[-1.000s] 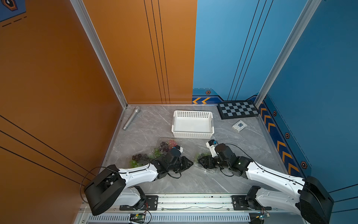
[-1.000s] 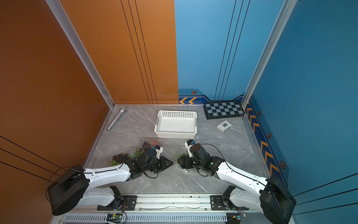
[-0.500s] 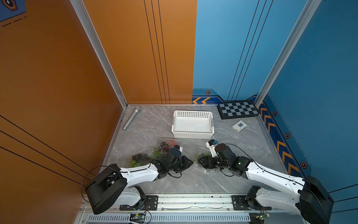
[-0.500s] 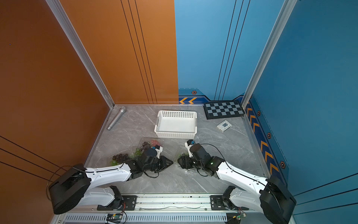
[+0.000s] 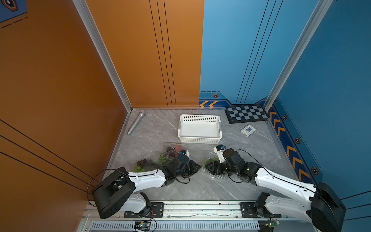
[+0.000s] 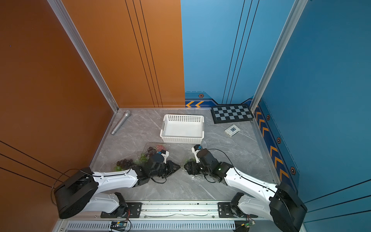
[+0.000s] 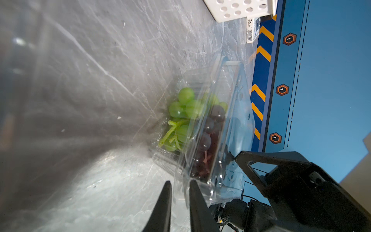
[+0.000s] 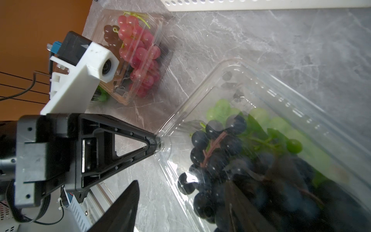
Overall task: Pack grapes into containers
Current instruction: Close the packing box at the center of the board.
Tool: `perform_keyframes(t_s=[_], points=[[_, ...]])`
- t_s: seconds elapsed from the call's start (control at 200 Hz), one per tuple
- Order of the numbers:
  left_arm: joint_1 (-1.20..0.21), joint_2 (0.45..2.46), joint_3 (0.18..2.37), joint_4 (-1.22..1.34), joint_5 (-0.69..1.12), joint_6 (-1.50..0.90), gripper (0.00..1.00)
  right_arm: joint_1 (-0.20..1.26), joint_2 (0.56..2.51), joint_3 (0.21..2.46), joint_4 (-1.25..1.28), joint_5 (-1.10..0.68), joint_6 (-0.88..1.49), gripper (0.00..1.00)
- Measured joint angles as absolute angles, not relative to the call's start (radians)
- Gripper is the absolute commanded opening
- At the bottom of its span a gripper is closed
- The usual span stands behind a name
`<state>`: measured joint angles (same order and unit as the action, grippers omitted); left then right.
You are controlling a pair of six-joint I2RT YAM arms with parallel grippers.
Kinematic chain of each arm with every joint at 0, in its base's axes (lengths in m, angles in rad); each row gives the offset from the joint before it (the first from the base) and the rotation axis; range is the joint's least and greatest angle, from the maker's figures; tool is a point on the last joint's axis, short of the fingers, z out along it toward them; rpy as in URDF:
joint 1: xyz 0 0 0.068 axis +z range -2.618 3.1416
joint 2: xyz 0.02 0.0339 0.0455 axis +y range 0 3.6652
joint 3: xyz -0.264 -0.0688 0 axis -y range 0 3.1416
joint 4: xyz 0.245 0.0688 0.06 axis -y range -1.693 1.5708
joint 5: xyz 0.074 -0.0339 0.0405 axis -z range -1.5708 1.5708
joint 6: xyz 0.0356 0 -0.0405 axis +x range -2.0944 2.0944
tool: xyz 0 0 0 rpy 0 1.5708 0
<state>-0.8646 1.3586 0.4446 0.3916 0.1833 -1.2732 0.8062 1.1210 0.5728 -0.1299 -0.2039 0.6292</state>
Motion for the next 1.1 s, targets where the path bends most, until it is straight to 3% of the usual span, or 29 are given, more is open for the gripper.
perform_keyframes(t_s=[0.586,0.831,1.101], points=[[-0.909,1.392,0.445,0.453,0.115,-1.325,0.11,0.806,1.116,0.573,-0.139,-0.204,0.629,0.67],[-0.912,1.411,0.437,0.492,0.115,-1.354,0.20,0.806,1.116,0.573,-0.139,-0.204,0.629,0.67],[-0.930,1.415,0.432,0.506,0.096,-1.390,0.20,0.806,1.116,0.573,-0.139,-0.204,0.629,0.67]])
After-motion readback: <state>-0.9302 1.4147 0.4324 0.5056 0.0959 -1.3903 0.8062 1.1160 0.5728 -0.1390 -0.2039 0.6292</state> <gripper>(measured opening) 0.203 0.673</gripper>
